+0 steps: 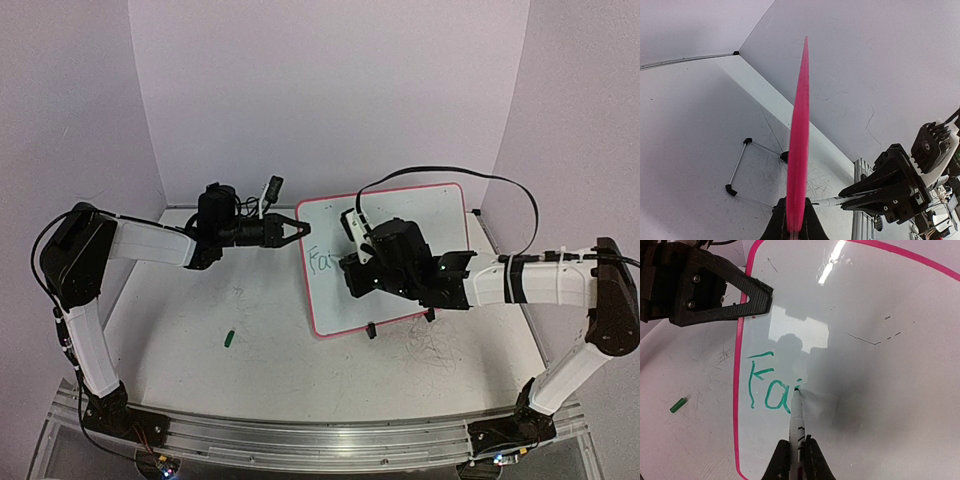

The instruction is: Write a sentence on the whiteboard

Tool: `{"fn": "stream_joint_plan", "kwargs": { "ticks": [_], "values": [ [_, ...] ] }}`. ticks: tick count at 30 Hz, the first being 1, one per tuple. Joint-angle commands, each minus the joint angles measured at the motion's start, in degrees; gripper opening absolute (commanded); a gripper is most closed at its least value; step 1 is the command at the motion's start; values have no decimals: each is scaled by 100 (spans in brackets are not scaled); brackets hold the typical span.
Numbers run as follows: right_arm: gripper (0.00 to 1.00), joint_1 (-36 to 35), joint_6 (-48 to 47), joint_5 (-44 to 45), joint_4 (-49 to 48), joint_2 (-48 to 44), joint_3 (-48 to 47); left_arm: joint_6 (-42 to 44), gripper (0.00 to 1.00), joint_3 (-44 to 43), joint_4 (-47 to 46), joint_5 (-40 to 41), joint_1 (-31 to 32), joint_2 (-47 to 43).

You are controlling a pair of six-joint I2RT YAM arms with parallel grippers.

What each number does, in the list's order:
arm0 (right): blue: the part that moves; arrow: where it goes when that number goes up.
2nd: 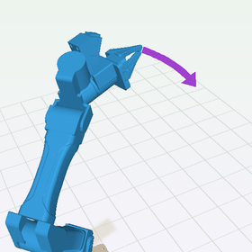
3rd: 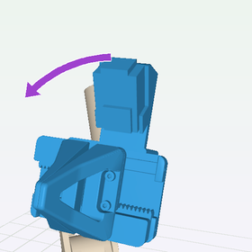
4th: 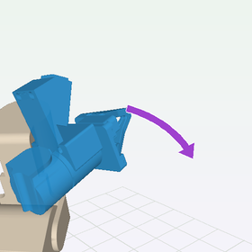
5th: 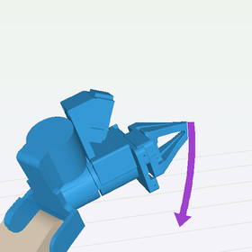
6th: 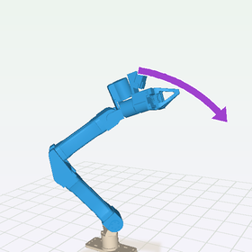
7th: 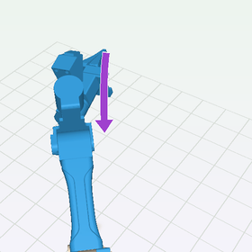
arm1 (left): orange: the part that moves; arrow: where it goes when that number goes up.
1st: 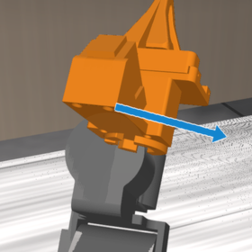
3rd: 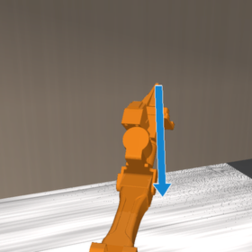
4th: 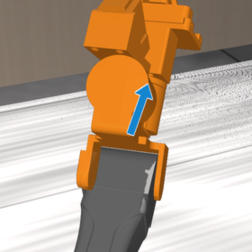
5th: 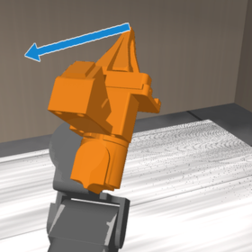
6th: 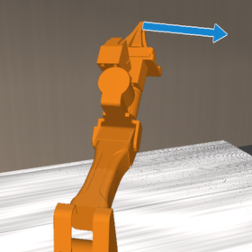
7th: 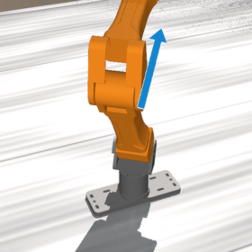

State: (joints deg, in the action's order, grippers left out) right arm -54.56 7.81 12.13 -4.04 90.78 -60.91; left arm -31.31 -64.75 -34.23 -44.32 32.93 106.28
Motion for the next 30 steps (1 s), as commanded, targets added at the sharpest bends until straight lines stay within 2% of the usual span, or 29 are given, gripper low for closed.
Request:
{"fn": "stream_joint_plan", "kwargs": {
  "ticks": [1,15,22,30],
  "values": [
    [0,17,98,117,167,-40,152,49,0,-240,99,27,56,51],
    [0,17,196,-11,255,-239,329,46,0,-219,104,20,61,40],
    [0,75,196,-339,105,-596,186,46,0,-195,112,36,65,9],
    [0,270,152,-325,-97,-374,-54,41,0,-188,124,37,65,-12]
  ]
}}
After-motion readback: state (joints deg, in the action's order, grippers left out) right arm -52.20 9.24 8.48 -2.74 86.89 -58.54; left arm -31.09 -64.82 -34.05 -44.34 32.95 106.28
